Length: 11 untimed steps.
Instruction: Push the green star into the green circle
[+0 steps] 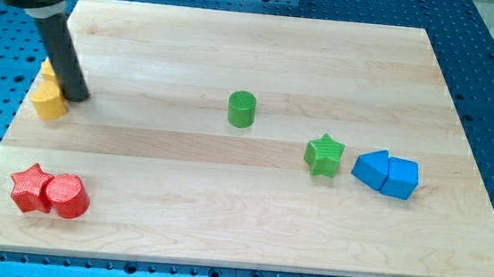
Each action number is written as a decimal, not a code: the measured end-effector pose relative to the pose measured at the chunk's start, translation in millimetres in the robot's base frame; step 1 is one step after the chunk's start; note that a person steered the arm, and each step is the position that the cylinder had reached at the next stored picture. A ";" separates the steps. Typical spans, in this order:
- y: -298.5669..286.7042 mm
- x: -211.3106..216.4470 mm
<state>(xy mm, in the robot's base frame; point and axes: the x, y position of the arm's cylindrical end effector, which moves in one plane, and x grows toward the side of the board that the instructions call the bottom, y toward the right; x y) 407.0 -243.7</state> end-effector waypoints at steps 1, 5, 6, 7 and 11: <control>13.2 0.0; 128.1 14.5; 182.3 57.5; 256.6 95.7; 293.7 11.5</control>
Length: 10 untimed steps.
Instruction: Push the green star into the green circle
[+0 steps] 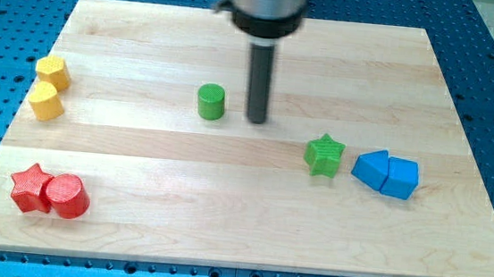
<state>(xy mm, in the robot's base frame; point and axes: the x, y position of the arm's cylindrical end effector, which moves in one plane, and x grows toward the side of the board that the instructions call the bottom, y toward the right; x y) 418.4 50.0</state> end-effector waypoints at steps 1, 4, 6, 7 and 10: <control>71.8 29.0; 42.3 121.6; -27.4 139.7; -58.9 93.1; -78.6 119.7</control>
